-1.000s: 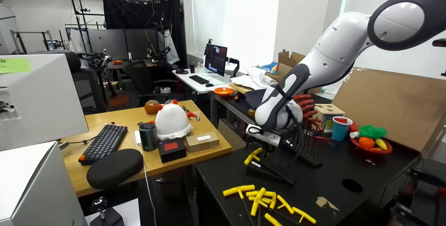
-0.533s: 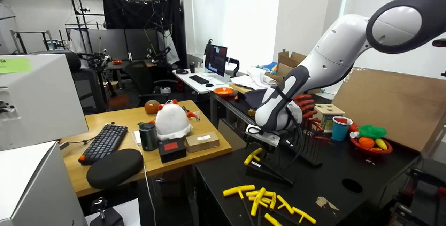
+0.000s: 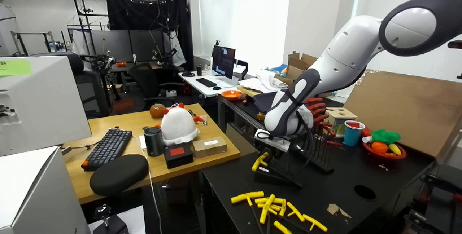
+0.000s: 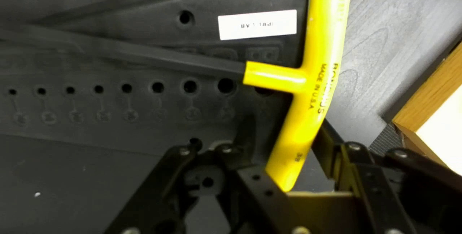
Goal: Put one of the yellow screwdrivers in the black panel
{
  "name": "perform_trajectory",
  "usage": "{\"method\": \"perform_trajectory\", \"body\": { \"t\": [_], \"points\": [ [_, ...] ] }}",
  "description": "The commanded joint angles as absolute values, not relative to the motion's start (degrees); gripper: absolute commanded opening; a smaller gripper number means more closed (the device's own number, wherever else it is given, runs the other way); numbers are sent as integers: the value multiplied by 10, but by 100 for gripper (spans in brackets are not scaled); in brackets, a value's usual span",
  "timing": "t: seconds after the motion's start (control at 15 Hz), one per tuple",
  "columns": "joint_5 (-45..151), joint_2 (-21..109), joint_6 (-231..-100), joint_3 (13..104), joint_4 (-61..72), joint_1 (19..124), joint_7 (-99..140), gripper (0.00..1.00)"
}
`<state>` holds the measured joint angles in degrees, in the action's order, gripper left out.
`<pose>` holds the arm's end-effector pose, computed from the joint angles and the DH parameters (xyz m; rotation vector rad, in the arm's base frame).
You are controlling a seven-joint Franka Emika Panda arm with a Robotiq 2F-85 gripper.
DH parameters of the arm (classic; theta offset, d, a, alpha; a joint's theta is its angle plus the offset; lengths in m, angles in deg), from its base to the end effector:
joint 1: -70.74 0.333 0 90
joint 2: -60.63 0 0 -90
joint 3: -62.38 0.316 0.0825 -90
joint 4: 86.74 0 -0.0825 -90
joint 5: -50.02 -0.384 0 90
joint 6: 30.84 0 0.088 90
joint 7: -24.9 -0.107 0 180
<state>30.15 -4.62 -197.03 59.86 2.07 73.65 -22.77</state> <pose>0.6699 -0.0122 -0.0052 -2.5140 1.5822 -0.2428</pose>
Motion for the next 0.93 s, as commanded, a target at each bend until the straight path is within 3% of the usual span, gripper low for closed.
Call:
{"method": "perform_trajectory", "body": {
  "t": [0.0,0.07,0.2,0.87],
  "points": [
    [288,-52,-1982,592,13,746,-240,15],
    [287,-52,-1982,592,11,746,-241,7],
    [286,-51,-1982,592,12,746,-242,5],
    [285,-34,-1979,598,29,742,-236,6]
  ]
}}
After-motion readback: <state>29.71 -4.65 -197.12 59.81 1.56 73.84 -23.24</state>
